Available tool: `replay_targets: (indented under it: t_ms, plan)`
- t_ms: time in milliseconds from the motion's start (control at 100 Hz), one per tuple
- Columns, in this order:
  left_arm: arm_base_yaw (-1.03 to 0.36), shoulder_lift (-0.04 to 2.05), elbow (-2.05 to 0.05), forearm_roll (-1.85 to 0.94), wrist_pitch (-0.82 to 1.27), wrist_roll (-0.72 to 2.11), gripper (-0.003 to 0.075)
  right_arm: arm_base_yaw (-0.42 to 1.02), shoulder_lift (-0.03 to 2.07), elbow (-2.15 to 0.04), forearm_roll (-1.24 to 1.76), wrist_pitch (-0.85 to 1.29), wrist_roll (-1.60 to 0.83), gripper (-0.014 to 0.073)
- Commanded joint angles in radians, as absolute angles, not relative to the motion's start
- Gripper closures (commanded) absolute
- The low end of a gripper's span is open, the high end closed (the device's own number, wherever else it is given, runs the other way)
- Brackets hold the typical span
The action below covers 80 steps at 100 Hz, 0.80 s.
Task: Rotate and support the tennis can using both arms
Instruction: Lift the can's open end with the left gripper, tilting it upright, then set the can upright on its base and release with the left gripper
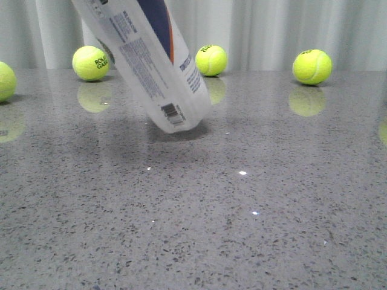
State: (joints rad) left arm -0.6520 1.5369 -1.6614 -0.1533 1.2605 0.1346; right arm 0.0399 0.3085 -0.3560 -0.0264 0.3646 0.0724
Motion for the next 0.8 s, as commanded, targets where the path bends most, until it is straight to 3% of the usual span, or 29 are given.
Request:
replay_targets:
  t_ms: [0, 160, 430, 490, 790]
  plan:
    - [-0.657, 1.509, -1.715, -0.176, 1.274, 0.144, 0.0736, 0.034, 0.311, -0.381, -0.030, 0.292, 0.064, 0.0652]
    - [-0.657, 1.509, -1.734, -0.178, 1.274, 0.149, 0.0633, 0.034, 0.311, -0.381, -0.030, 0.292, 0.064, 0.0652]
    - [-0.657, 1.509, -1.734, -0.173, 1.255, 0.151, 0.0248, 0.034, 0.311, -0.381, -0.030, 0.292, 0.064, 0.0652]
    - [-0.657, 1.509, -1.734, -0.160, 1.238, 0.151, 0.0200, 0.034, 0.311, -0.381, -0.030, 0.292, 0.064, 0.0652]
    - [-0.653, 1.528, -1.734, -0.136, 1.068, 0.151, 0.0189, 0.034, 0.311, -0.381, -0.030, 0.292, 0.064, 0.0652]
